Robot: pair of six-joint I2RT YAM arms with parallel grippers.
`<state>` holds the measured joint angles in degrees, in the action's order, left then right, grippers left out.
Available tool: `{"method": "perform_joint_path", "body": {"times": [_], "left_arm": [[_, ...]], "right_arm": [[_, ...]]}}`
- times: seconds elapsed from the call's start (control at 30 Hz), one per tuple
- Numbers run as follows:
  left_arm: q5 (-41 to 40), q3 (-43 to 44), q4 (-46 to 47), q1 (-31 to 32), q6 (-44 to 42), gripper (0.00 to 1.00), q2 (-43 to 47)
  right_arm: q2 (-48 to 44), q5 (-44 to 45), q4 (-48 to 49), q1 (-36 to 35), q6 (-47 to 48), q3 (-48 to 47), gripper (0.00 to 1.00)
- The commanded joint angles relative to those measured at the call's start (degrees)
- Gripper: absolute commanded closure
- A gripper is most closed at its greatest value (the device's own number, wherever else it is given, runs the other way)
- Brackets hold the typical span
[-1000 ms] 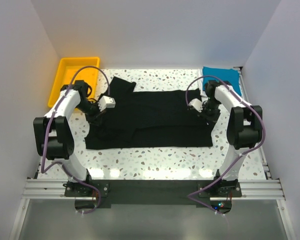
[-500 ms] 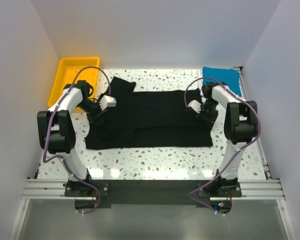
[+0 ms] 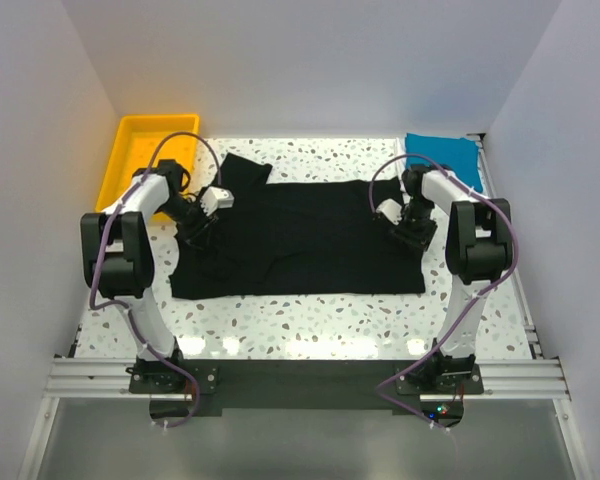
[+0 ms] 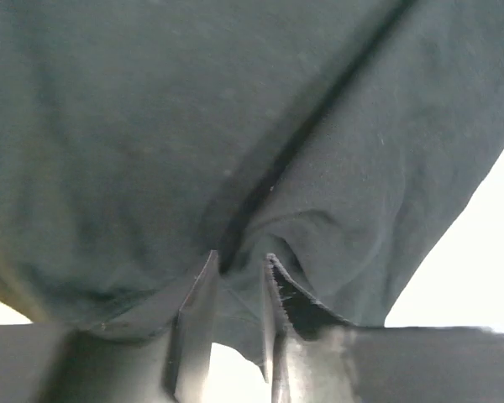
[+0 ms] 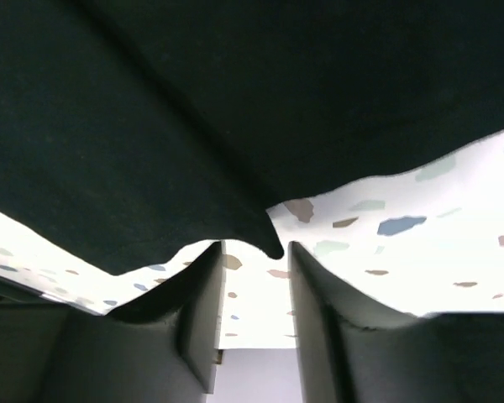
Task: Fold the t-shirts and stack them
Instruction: Fold the tshirt
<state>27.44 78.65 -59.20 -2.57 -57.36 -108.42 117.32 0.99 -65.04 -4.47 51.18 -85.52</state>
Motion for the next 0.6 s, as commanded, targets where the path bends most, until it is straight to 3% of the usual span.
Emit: {"method": "perform_joint_path", "body": {"times": [0.0, 0.13, 0.3, 0.5, 0.57], "left_arm": [[1.99, 3.52, 3.13, -1.73, 5.5, 0.66, 0.92], [7.1, 1.34, 3.3, -3.67, 10.5, 0.54, 8.65], [7.1, -8.59, 5.32, -3.06, 15.7, 0.49, 15.86], [6.75, -15.8, 9.01, -2.97, 21.24, 0.44, 15.26], [6.49, -16.86, 10.06, -2.88, 22.29, 0.38, 14.91]], "right_arm": [[-2.78, 1.3, -1.14, 0.34, -2.31, -2.2, 0.53], [-6.39, -2.3, -6.23, 1.57, -4.68, -5.54, 0.52], [-9.21, -7.84, -9.58, 1.48, -8.54, -1.34, 0.55], [-10.53, -12.15, -7.04, 1.57, -11.71, 5.87, 0.55], [-11.14, -12.42, -6.07, 1.57, -12.15, 7.55, 0.55]]}}
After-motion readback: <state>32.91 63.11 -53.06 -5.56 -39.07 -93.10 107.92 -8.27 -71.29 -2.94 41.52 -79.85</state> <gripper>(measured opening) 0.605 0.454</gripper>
